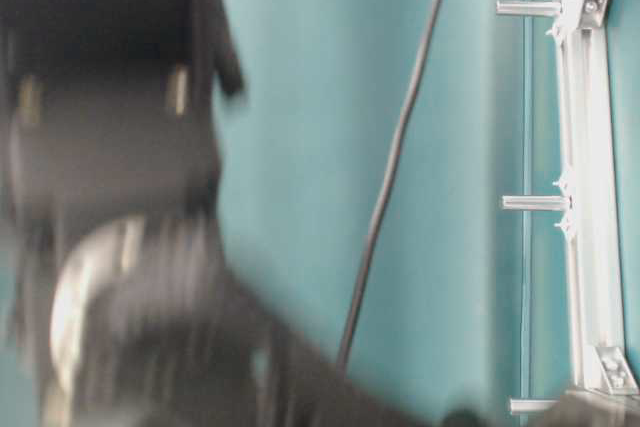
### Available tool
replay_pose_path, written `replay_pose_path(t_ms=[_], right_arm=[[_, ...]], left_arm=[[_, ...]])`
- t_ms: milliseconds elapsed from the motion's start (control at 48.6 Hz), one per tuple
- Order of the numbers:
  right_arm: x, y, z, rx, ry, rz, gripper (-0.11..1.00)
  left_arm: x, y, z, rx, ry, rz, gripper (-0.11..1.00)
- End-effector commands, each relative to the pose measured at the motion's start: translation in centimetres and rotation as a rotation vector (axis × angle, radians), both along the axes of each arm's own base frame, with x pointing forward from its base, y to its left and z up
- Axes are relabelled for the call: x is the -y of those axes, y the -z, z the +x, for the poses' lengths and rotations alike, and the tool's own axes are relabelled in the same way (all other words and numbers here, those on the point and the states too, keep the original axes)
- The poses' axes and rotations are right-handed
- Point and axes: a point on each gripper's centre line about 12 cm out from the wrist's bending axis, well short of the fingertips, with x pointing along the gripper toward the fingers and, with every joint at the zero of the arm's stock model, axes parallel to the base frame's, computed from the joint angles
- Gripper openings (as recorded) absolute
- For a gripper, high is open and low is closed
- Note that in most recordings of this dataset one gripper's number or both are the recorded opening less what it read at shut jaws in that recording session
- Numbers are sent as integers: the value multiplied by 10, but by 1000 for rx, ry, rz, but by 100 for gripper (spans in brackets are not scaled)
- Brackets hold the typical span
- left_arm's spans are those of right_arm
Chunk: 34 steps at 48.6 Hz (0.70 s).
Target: Move the cable alternately left and right between 8 pins so it hooks onto each one.
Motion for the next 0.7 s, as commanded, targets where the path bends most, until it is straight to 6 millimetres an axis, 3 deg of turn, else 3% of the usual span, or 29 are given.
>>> replay_pose_path(t_ms=[0, 349, 678], right_arm=[[7, -35, 15, 76, 62, 48, 16], [52, -40, 36, 134, 431, 228, 16], [74, -35, 29, 161, 664, 226, 16]], left_arm=[[0, -9, 1, 23, -2, -2, 74], [0, -8, 1, 22, -1, 0, 74], [0, -8, 1, 22, -1, 0, 74]])
